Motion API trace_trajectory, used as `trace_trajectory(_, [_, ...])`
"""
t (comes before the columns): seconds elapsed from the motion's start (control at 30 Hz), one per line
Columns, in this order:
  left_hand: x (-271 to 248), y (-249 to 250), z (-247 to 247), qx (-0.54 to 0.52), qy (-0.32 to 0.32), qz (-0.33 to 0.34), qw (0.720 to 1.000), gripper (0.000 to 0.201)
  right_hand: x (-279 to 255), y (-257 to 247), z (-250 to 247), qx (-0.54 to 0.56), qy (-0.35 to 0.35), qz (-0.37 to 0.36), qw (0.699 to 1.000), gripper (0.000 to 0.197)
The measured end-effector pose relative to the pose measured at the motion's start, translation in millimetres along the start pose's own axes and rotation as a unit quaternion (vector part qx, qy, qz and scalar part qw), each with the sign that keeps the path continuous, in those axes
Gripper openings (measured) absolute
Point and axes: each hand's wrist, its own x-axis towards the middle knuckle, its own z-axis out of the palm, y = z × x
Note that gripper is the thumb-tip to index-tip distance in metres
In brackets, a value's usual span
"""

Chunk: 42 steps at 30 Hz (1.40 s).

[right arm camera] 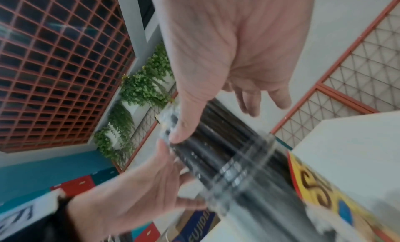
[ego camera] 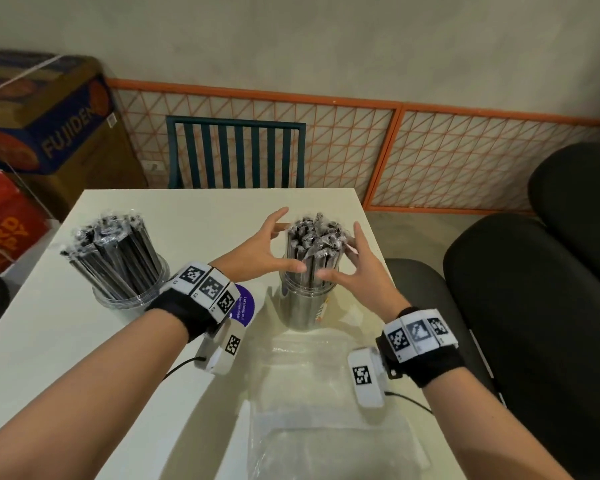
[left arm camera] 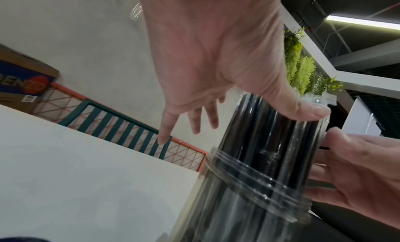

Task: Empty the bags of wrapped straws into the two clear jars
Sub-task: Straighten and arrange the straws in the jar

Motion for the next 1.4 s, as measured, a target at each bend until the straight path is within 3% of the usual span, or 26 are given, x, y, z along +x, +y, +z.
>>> trace_trajectory(0.17, [9,9,16,-0.043,-0.024,0.025,0.998,0.094,-3,11,34,-0.048,0.035,-0.026,0.998,0.129])
trace_trajectory(0.27, [13,17,21,-0.056,0.024,0.027,0.998,0.079,6,2,32,-0.060,0.065,-0.035,0.995,0.104])
trace_trajectory(0.37, [8,22,18,-0.061,0.068,0.037,0.995,0.074,9,-12,14,-0.066,0.032,-0.076,0.994,0.080])
trace_trajectory(0.5, [-2,13,10,-0.021,0.015,0.023,0.999,0.098,3,-7,-5,-0.073,-0.013,-0.042,0.996,0.096])
trace_trajectory(0.7, [0,0,2,-0.015,-0.013,-0.001,1.000,0.112,-6,13,19,-0.064,0.020,-0.023,0.997,0.126])
trace_trajectory(0.87, [11,7,16,-0.086,-0.014,0.033,0.996,0.089,6,7,40,-0.075,0.066,-0.022,0.995,0.113])
trace_trajectory(1.0, [12,13,17,-0.102,0.055,0.065,0.991,0.070,9,-11,23,-0.035,0.053,-0.051,0.997,0.095])
trace_trajectory(1.17, [4,2,13,-0.061,0.035,0.062,0.996,0.094,5,-9,2,-0.081,-0.046,-0.036,0.995,0.110])
trace_trajectory(1.27, [2,-5,13,-0.029,0.035,0.056,0.997,0.101,4,-1,5,-0.063,-0.054,-0.012,0.996,0.118])
trace_trajectory(1.4, [1,-8,15,-0.047,0.018,0.049,0.998,0.105,3,5,9,-0.055,-0.050,-0.023,0.997,0.110])
